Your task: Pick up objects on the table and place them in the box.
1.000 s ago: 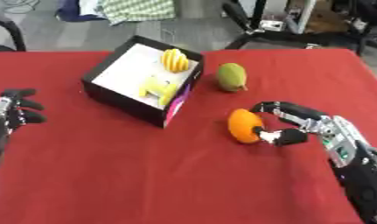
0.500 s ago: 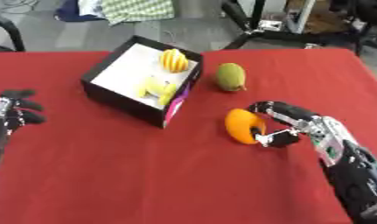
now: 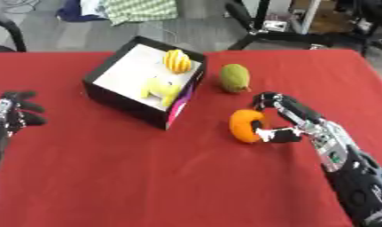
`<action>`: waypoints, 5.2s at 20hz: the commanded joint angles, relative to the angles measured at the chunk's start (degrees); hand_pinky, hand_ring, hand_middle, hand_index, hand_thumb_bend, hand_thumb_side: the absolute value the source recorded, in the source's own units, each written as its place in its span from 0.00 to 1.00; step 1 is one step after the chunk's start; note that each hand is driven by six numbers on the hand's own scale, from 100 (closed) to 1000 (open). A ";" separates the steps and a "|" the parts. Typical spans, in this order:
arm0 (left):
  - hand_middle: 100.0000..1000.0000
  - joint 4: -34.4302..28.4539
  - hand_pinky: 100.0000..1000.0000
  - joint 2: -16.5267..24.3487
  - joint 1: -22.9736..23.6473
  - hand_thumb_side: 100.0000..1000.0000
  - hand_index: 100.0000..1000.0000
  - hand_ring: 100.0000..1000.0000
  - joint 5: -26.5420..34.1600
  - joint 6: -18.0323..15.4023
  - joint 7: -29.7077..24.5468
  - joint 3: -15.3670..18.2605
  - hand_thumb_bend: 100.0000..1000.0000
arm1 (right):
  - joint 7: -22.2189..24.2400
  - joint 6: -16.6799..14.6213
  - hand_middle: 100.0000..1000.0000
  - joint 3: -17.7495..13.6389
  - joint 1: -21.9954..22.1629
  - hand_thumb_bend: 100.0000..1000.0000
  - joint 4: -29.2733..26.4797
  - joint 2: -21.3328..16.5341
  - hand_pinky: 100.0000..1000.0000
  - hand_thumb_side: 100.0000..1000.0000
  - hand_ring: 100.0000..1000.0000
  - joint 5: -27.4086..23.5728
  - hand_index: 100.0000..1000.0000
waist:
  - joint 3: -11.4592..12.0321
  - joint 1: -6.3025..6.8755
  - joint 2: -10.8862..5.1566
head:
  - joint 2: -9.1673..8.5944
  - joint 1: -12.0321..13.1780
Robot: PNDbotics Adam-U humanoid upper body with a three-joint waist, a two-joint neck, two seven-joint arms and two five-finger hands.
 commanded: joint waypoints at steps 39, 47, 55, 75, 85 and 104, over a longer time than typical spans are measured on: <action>0.54 -1.99 0.67 -2.53 -6.80 1.00 0.83 0.52 1.57 -0.17 -4.70 -3.96 0.00 | -4.45 13.16 0.67 -8.24 -21.71 0.00 11.28 12.63 1.00 0.26 0.87 4.02 0.43 | 8.85 3.74 3.23 | -0.09 -7.51; 0.54 -2.04 0.67 -2.81 -6.97 1.00 0.83 0.52 1.62 -0.14 -4.98 -4.17 0.00 | -5.61 10.85 0.71 -6.80 -21.71 0.00 9.80 15.13 1.00 0.21 0.89 10.63 0.72 | 9.20 3.87 3.23 | -0.09 -8.20; 0.55 -2.04 0.67 -2.93 -7.06 1.00 0.83 0.52 1.38 -0.13 -4.98 -4.16 0.00 | -5.68 10.03 0.82 -6.31 -21.33 0.00 8.81 15.79 1.00 0.45 0.93 17.34 0.99 | 9.23 3.84 3.24 | -0.09 -8.19; 0.55 -1.46 0.67 -1.66 -5.20 1.00 0.83 0.52 0.81 -0.08 -4.41 -3.43 0.00 | -2.90 6.10 0.85 -4.28 -21.64 0.00 0.30 8.14 1.00 0.36 0.96 7.24 1.00 | 6.22 2.61 1.98 | -0.09 -5.58; 0.55 -1.33 0.67 -0.94 -4.23 1.00 0.83 0.53 0.62 -0.19 -4.14 -2.96 0.00 | 3.96 11.00 0.86 -8.01 -18.15 0.00 1.61 -0.51 1.00 0.39 0.98 -0.95 1.00 | 4.58 2.01 1.33 | -0.09 -4.00; 0.55 -1.68 0.67 -1.30 -4.68 1.00 0.83 0.53 0.82 -0.15 -4.31 -3.07 0.00 | 1.23 21.48 0.85 -11.96 -17.80 0.00 16.34 0.64 1.00 0.66 0.99 4.11 0.99 | 5.12 2.66 1.72 | -0.09 -4.21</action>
